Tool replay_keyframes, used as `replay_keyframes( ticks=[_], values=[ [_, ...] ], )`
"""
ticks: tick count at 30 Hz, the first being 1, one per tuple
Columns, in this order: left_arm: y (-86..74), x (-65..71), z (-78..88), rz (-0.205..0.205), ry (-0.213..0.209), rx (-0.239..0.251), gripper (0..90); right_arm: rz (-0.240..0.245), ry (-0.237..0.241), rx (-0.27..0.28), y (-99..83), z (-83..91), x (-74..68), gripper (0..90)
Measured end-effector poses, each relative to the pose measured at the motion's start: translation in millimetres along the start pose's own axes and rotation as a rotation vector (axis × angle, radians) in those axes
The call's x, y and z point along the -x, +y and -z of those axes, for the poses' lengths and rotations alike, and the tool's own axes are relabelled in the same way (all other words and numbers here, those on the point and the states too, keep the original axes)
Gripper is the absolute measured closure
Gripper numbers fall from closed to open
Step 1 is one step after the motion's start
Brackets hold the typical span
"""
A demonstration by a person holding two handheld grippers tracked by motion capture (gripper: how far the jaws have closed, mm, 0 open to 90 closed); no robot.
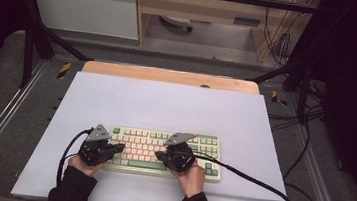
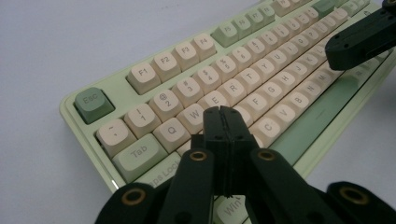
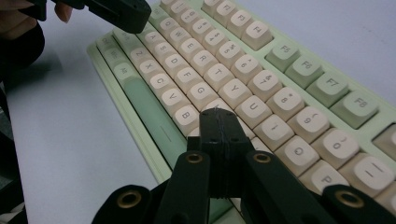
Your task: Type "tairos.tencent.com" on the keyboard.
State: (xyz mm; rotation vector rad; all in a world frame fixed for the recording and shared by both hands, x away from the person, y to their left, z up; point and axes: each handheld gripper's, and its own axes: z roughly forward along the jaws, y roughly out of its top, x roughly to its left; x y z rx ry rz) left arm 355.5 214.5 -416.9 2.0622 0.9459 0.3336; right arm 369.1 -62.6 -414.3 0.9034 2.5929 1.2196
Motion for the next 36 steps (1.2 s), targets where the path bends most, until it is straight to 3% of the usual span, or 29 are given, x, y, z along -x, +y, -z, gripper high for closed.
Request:
replay_keyframes(
  ticks=[14, 36],
  values=[
    [2.0, 5.2, -1.6, -0.009, -0.013, -0.001, 89.6, -0.016, -0.028, 0.024, -11.8, 30.4, 14.5, 90.0],
    [6.5, 21.8, -13.7, -0.044, -0.044, -0.026, 89.6, -0.081, -0.056, 0.042, -44.0, 59.7, 35.3, 90.0]
  ],
)
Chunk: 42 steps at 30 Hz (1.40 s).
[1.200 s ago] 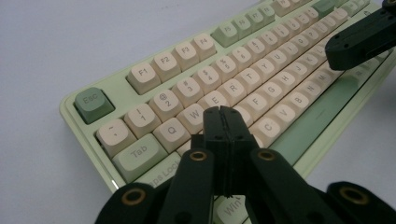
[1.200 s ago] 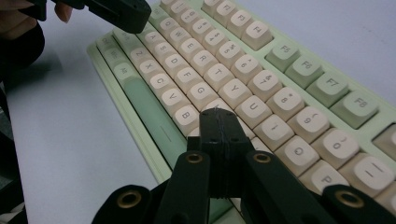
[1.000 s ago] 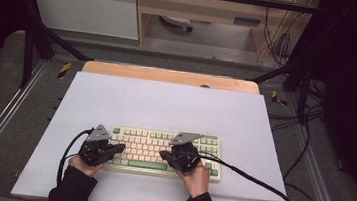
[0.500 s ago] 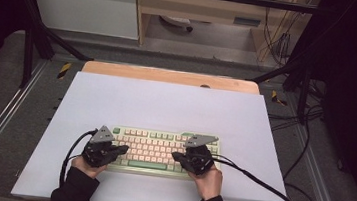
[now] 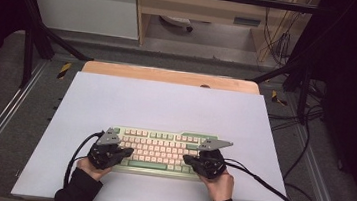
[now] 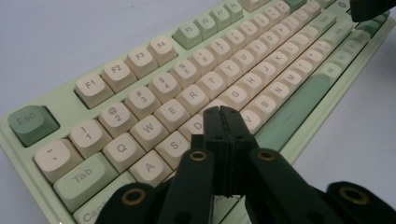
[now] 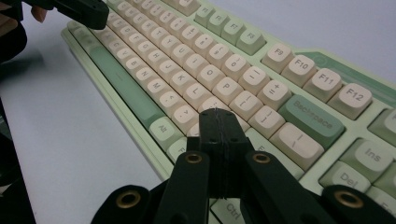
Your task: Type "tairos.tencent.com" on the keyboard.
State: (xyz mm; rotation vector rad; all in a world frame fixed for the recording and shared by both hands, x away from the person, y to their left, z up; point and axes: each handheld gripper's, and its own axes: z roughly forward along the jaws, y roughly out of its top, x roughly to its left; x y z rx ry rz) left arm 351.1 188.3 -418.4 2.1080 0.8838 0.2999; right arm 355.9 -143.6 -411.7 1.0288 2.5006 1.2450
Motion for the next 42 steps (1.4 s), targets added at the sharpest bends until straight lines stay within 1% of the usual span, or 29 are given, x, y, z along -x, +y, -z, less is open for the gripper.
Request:
replay_keyframes(
  ticks=[9, 14, 25, 29, 31, 34, 38, 42],
  values=[
    [2.3, 6.2, -10.6, -0.016, -0.014, -0.020, 89.6, -0.019, -0.003, 0.007, -5.4, 5.3, 4.7, 90.0],
    [2.0, 6.9, -15.7, -0.021, -0.017, -0.034, 89.6, -0.025, -0.002, 0.015, -6.6, 6.5, 6.4, 90.0],
    [1.1, 7.0, -16.1, -0.022, -0.020, -0.029, 89.6, -0.031, -0.002, 0.015, -7.8, 6.7, 8.1, 90.0],
    [0.1, 7.0, -18.2, -0.027, -0.017, -0.042, 89.6, -0.037, -0.001, 0.015, -8.1, 7.5, 8.8, 90.0],
    [-0.1, 7.1, -18.3, -0.027, -0.020, -0.038, 89.6, -0.037, -0.002, 0.013, -8.4, 7.7, 9.1, 90.0],
    [0.2, 7.2, -17.3, -0.030, -0.020, -0.038, 89.6, -0.035, -0.001, 0.015, -8.6, 7.1, 9.5, 90.0],
    [0.9, 6.2, -12.7, -0.029, -0.016, -0.024, 89.6, -0.035, 0.003, 0.018, -8.9, 6.7, 9.7, 90.0],
    [-0.3, 4.1, -8.9, -0.021, -0.015, -0.016, 89.6, -0.041, 0.003, 0.019, -9.4, 7.7, 10.4, 90.0]
  ],
)
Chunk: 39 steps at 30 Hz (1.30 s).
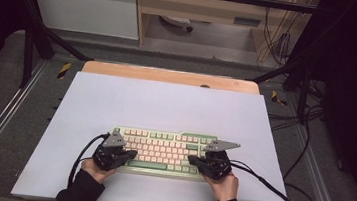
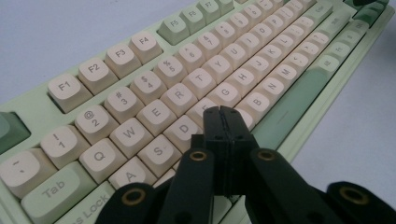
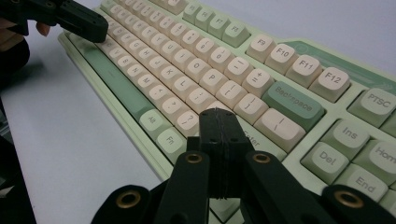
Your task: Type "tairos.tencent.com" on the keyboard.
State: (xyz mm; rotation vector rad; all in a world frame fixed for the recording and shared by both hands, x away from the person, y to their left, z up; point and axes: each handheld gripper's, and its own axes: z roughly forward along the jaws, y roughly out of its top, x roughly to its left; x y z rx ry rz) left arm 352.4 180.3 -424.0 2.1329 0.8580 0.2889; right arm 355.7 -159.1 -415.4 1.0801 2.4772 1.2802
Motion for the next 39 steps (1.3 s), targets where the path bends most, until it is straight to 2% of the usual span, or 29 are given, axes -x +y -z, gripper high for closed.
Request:
replay_keyframes(
  ticks=[10, 20, 39],
  values=[
    [0.3, -3.0, 7.7, 0.010, 0.001, 0.017, 89.6, 0.001, 0.003, -0.001, -0.5, -0.3, 0.5, 90.0],
    [5.9, -8.9, 12.2, 0.021, 0.031, 0.027, 89.6, 0.003, 0.006, 0.001, -0.6, 0.3, -0.1, 90.0],
    [17.8, -19.6, -5.7, 0.053, 0.070, 0.007, 89.6, -0.002, 0.002, -0.010, -1.1, -1.0, -0.5, 90.0]
  ],
)
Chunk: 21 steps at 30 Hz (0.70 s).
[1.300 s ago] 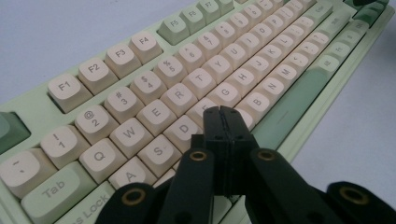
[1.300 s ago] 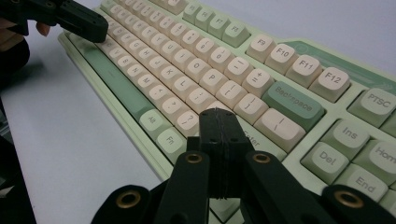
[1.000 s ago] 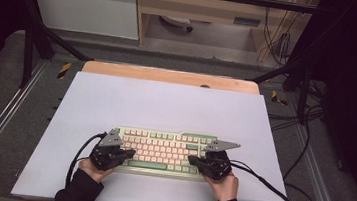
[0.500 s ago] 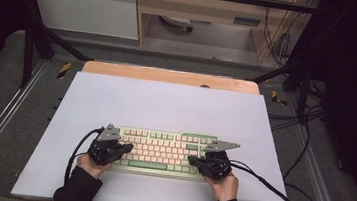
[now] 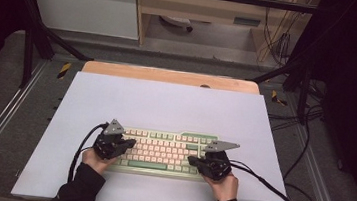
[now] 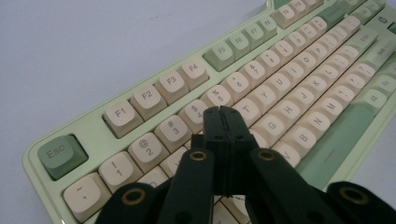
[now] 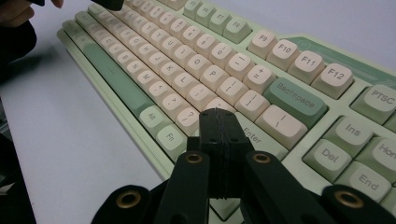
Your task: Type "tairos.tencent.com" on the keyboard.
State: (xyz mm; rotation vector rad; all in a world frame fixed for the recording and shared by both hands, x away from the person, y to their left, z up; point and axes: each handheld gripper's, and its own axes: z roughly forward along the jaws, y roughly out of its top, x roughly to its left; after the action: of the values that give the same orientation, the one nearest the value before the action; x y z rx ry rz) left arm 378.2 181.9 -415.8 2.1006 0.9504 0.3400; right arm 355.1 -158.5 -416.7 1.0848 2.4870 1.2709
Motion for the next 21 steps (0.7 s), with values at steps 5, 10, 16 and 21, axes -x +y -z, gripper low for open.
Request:
replay_keyframes(
  ticks=[5, 10, 16, 21],
  values=[
    [-1.1, -1.2, -3.7, 0.000, 0.001, -0.005, 89.6, 0.006, 0.002, 0.002, -0.2, 0.3, -0.2, 90.0],
    [-2.4, -0.8, -7.0, -0.004, 0.004, -0.015, 89.6, 0.006, 0.002, 0.000, -0.2, 0.5, -0.3, 90.0],
    [-3.6, -1.2, -9.1, -0.006, 0.006, -0.019, 89.6, 0.006, 0.001, -0.002, -0.5, 0.3, -0.4, 90.0],
    [-4.2, -0.7, -9.5, -0.011, 0.004, -0.017, 89.6, 0.008, 0.001, -0.003, -0.7, -0.6, -0.2, 90.0]
  ],
)
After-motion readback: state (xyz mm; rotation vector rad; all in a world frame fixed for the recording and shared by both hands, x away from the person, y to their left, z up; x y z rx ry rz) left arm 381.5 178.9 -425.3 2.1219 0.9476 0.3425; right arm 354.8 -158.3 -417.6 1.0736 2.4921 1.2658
